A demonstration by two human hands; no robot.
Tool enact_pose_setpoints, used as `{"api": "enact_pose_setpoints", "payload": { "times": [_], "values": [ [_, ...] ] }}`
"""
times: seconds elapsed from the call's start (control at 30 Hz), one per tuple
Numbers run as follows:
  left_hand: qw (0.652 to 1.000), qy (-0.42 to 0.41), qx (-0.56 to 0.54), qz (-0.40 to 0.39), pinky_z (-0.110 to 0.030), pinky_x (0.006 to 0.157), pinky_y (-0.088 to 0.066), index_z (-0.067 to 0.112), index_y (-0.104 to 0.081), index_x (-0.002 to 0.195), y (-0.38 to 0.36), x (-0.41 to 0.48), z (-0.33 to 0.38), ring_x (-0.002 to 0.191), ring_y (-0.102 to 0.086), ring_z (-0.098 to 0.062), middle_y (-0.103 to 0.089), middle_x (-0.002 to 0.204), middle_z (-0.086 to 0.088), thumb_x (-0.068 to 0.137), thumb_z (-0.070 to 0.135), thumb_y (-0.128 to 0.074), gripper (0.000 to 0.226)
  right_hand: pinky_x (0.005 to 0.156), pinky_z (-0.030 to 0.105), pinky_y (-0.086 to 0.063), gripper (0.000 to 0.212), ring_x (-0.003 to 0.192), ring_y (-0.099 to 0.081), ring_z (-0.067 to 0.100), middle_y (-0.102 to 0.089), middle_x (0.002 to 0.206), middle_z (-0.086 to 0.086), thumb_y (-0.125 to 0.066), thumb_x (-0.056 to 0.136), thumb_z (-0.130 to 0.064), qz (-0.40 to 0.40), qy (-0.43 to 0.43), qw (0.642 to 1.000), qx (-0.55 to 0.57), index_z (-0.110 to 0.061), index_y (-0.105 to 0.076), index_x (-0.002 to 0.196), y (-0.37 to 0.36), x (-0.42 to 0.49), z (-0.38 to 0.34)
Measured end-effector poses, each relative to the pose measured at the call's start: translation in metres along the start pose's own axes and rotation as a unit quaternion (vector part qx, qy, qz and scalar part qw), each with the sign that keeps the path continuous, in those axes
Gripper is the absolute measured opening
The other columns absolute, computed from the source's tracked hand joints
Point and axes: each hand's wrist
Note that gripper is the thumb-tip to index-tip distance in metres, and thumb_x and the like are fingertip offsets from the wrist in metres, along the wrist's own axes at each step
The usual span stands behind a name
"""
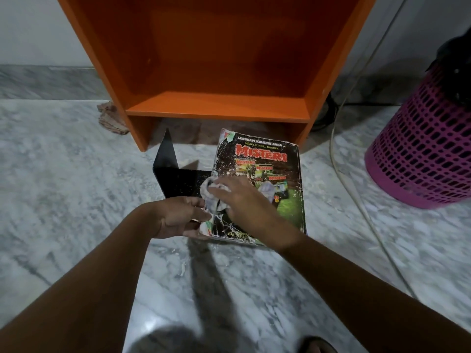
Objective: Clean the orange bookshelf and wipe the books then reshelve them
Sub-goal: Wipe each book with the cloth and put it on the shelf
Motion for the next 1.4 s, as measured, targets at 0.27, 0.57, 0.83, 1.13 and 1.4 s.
{"api": "enact_pose_setpoints", "payload": {
  "times": [0.27, 0.57, 0.83, 1.13, 1.4],
  "values": [
    [0.998, 0.01, -0.066, 0.001, -0.036, 0.063, -0.061, 0.009, -0.053, 0.126, 0.003, 0.001, -0.007, 0.085, -0.067, -0.022, -0.063, 0.119, -0.015, 0.092, -0.003, -0.06, 0.037, 0.077, 0.025, -0.051, 0.047, 0.101, -0.056, 0.023, -0.056, 0.135, 0.013, -0.05, 0.092, 0.005, 0.141, -0.251, 0.954, 0.088, -0.017, -0.059, 0.132, 0.012, 0.046, 0.112],
    [1.0, 0.013, -0.002, -0.021, -0.029, 0.057, -0.057, 0.015, -0.054, 0.085, 0.006, 0.008, -0.009, 0.057, -0.057, -0.01, -0.058, 0.079, -0.005, 0.09, 0.006, -0.065, 0.015, 0.11, 0.037, -0.037, 0.05, 0.13, -0.041, 0.025, -0.049, 0.144, 0.006, -0.052, 0.091, 0.005, 0.203, -0.202, 0.954, 0.091, -0.015, -0.055, 0.137, 0.031, 0.036, 0.086],
    [0.999, -0.034, 0.022, 0.034, -0.019, 0.044, -0.045, 0.015, -0.051, 0.078, -0.001, 0.012, -0.002, 0.045, -0.055, -0.006, -0.06, 0.056, 0.004, 0.096, 0.008, -0.059, 0.021, 0.105, 0.037, -0.041, 0.057, 0.131, -0.042, 0.025, -0.049, 0.146, -0.001, -0.052, 0.087, 0.008, 0.033, -0.002, 0.998, 0.047, -0.026, -0.06, 0.132, -0.002, 0.059, 0.077],
    [0.999, -0.019, 0.047, 0.018, -0.026, 0.055, -0.052, 0.011, -0.053, 0.089, 0.002, 0.012, 0.002, 0.06, -0.059, -0.014, -0.061, 0.074, -0.006, 0.095, 0.011, -0.061, 0.01, 0.103, 0.034, -0.037, 0.052, 0.128, -0.038, 0.024, -0.047, 0.145, 0.005, -0.053, 0.091, 0.001, 0.214, -0.205, 0.953, 0.07, -0.02, -0.053, 0.139, 0.012, 0.068, 0.087],
    [1.0, -0.01, -0.017, -0.013, -0.025, 0.052, -0.054, 0.006, -0.055, 0.106, 0.0, 0.011, 0.002, 0.061, -0.069, -0.013, -0.071, 0.079, -0.008, 0.096, 0.005, -0.057, 0.01, 0.09, 0.031, -0.046, 0.051, 0.117, -0.047, 0.021, -0.052, 0.142, 0.002, -0.056, 0.09, 0.0, 0.118, -0.13, 0.984, 0.025, -0.029, -0.06, 0.132, -0.007, 0.08, 0.092]
  ]
}}
Point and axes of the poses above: each hand's wrist, its own x-axis towards the middle knuckle, its own y-axis out of the back of the hand, z = x × y
